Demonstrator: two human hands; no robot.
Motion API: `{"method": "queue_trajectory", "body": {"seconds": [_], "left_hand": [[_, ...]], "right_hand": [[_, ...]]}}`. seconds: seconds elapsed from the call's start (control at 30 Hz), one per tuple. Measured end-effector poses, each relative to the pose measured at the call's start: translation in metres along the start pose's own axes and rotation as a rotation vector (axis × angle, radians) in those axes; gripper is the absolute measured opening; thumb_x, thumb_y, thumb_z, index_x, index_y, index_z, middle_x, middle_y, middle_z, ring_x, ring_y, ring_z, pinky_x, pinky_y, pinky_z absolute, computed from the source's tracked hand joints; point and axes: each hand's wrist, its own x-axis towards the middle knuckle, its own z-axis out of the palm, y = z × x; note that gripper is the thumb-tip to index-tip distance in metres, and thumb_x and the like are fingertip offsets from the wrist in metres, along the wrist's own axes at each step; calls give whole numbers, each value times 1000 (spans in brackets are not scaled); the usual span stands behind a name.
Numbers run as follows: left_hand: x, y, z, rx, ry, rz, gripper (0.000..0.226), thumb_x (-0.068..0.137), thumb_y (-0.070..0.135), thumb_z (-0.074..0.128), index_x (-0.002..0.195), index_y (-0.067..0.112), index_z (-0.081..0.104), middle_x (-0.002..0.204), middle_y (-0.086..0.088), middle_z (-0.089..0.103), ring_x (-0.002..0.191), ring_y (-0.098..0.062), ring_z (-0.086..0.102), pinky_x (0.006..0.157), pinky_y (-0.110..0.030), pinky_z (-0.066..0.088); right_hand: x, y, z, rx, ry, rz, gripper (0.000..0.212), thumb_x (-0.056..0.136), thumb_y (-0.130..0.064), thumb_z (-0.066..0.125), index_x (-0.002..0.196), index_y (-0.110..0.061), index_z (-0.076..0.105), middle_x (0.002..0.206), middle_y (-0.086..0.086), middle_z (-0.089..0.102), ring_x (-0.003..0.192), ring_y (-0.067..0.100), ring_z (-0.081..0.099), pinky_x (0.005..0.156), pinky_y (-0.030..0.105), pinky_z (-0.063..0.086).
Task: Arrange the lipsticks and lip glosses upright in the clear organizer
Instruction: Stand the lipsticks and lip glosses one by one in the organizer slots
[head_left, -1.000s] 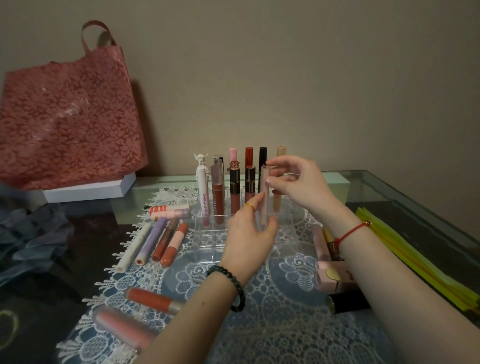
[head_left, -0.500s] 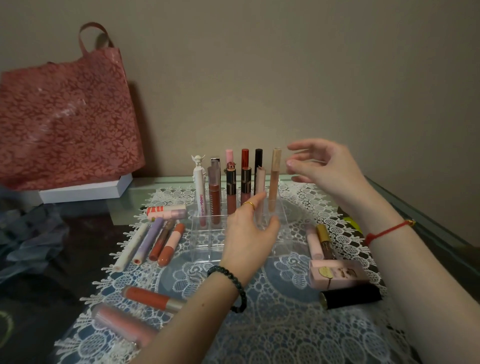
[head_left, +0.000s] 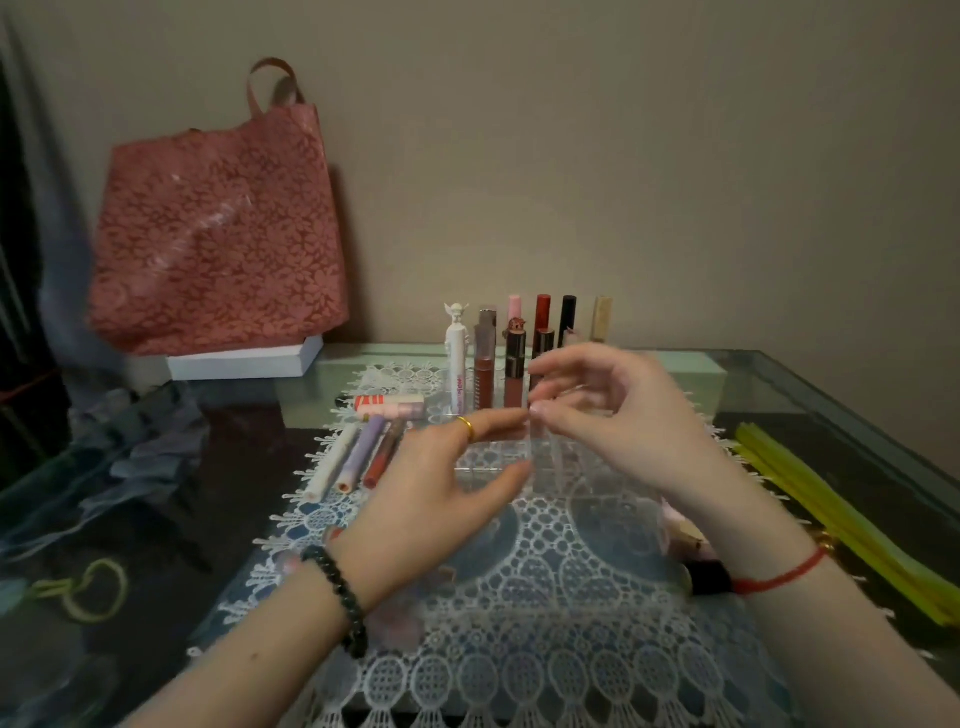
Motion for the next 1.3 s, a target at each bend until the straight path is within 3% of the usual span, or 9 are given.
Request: {"method": "queue_trajectory", "body": {"seconds": [0.1, 0.2, 0.3, 0.43, 0.57, 0.77, 0.97, 1.13, 1.3], "left_hand": [[-16, -17, -32, 112, 17, -22, 47, 72, 53, 56, 114, 33, 58, 106, 28, 60, 102, 10, 55, 95, -21, 43], [-31, -33, -60, 158, 18, -64, 37, 76, 45, 63, 111, 35, 60, 108, 25, 62, 102, 12, 54, 91, -12, 42], [-46, -44, -75, 178, -32, -78, 36, 72, 57, 59, 106, 46, 56, 107, 31, 59, 102, 17, 52, 90, -7, 40], [-61, -60, -79, 236, -134, -106, 40, 74, 51, 55, 113, 43, 51, 115, 29, 55, 106, 18, 48, 93, -8, 39], [-65, -74, -75, 266, -194, -131, 39, 81, 41, 56, 119, 35, 52, 117, 27, 54, 109, 19, 44, 94, -7, 37], [-64, -83, -60, 227, -186, -175, 34, 82, 37, 56, 116, 31, 57, 109, 20, 61, 101, 11, 53, 90, -8, 41], [-58, -84, -51, 136, -154, -220, 24, 83, 30, 58, 107, 31, 61, 99, 24, 62, 94, 12, 55, 86, -8, 42], [-49, -86, -43, 75, -155, -226, 22, 84, 25, 60, 105, 29, 62, 95, 22, 64, 90, 12, 58, 78, -2, 41], [-37, -81, -37, 117, -178, -193, 26, 84, 30, 58, 109, 28, 60, 99, 19, 63, 92, 4, 59, 80, -3, 42]], "right_hand": [[-8, -5, 30, 4, -95, -1, 27, 75, -11, 69, 95, -27, 63, 85, -9, 66, 76, -2, 62, 70, 13, 52], [-13, -9, 55, 1, -184, -8, 27, 75, -9, 70, 91, -30, 63, 83, -10, 65, 76, -3, 61, 72, 14, 52], [-16, -8, 74, -22, -252, -7, 29, 75, -8, 70, 86, -34, 62, 82, -13, 64, 78, -4, 61, 73, 15, 53], [-24, 3, 93, -82, -295, 64, 28, 72, -25, 69, 99, -29, 63, 93, -12, 61, 84, 1, 58, 78, 24, 53], [-31, 8, 98, -207, -331, 87, 28, 74, -26, 70, 99, -34, 61, 90, -15, 58, 77, 0, 55, 71, 21, 53], [-35, 15, 100, -229, -371, 89, 20, 77, -21, 68, 95, -30, 63, 83, -10, 58, 61, -2, 49, 55, 12, 45], [-35, 19, 100, -257, -347, 84, 22, 80, -12, 61, 97, -26, 63, 80, -10, 57, 64, 0, 50, 57, 17, 47], [-32, 23, 94, -216, -293, 84, 20, 80, -10, 60, 94, -23, 64, 79, -6, 62, 61, 1, 56, 52, 12, 46], [-26, 24, 82, -190, -188, 90, 25, 77, -11, 65, 81, -35, 60, 79, -10, 62, 67, 0, 59, 60, 14, 51]]}}
